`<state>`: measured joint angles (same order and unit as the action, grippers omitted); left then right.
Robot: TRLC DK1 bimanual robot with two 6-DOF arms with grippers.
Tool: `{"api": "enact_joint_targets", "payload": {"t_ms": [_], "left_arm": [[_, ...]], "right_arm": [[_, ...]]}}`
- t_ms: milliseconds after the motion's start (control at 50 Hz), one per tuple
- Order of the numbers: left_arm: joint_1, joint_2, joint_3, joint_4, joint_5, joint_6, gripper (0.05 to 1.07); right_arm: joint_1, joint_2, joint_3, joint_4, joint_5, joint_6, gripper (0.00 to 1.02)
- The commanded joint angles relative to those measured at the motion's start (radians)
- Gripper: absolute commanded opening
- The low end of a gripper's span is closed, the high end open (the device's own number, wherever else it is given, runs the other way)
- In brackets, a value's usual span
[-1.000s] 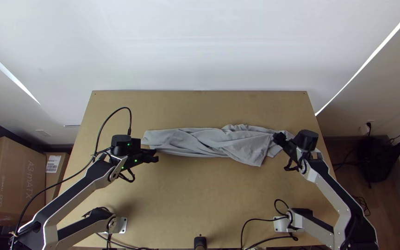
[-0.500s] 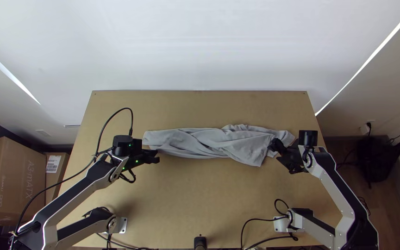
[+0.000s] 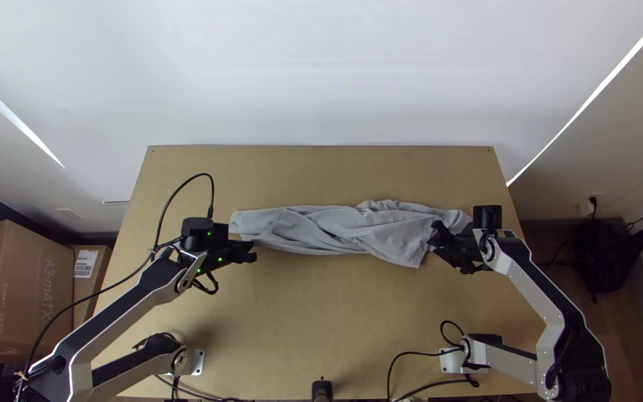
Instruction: Fold the t-shirt
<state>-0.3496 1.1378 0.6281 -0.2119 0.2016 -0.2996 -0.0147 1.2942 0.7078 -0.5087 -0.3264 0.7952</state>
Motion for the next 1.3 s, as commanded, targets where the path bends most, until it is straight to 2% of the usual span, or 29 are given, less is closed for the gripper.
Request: {"api": "enact_joint_targets", "payload": {"t_ms": [0,380,420,500,520,560,600,660,700,840,920,1100,1280], "left_arm": [[-0.005,-0.013,-0.015,-0.001,-0.001,-0.019,0.08],[-0.005,-0.01,-0.011,-0.003,-0.002,-0.021,0.08],[-0.005,-0.01,-0.011,-0.003,-0.002,-0.021,0.08],[-0.005,-0.01,-0.007,-0.006,-0.002,-0.021,0.08],[-0.005,-0.01,-0.005,-0.006,-0.002,-0.021,0.08],[-0.003,-0.012,-0.001,-0.007,-0.004,-0.024,0.09],[0.001,-0.012,-0.001,-0.009,-0.005,-0.026,0.17],[0.004,-0.01,0.007,-0.024,-0.007,-0.018,0.42],[0.004,-0.001,0.019,-0.046,-0.007,-0.001,0.55],[0.017,0.046,0.091,-0.104,-0.007,0.024,0.8],[0.032,0.059,0.13,-0.109,-0.005,0.033,0.87],[0.043,0.146,0.288,-0.122,0.019,0.02,0.88],[0.021,0.297,0.426,-0.153,0.091,-0.042,0.87]], "right_arm": [[0.009,0.039,0.019,0.006,-0.01,-0.005,0.43],[0.084,0.131,0.032,0.032,-0.02,-0.011,0.41],[0.091,0.139,0.036,0.032,-0.02,-0.013,0.35],[0.094,0.131,0.028,0.072,-0.014,-0.014,0.06],[0.094,0.125,0.025,0.085,-0.014,-0.014,0.02],[0.098,0.113,0.021,0.087,-0.014,-0.013,0.02],[0.102,0.103,0.019,0.087,-0.013,-0.013,0.02],[0.104,0.088,0.018,0.087,-0.01,-0.01,0.02],[0.104,0.082,0.016,0.087,-0.008,-0.008,0.02],[0.099,0.059,0.007,0.084,-0.005,-0.011,0.02],[0.098,0.047,0.002,0.084,-0.003,-0.013,0.02],[0.096,0.025,0.002,0.084,0.01,-0.013,0.02],[0.094,0.014,-0.001,0.087,0.015,-0.014,0.02]]}}
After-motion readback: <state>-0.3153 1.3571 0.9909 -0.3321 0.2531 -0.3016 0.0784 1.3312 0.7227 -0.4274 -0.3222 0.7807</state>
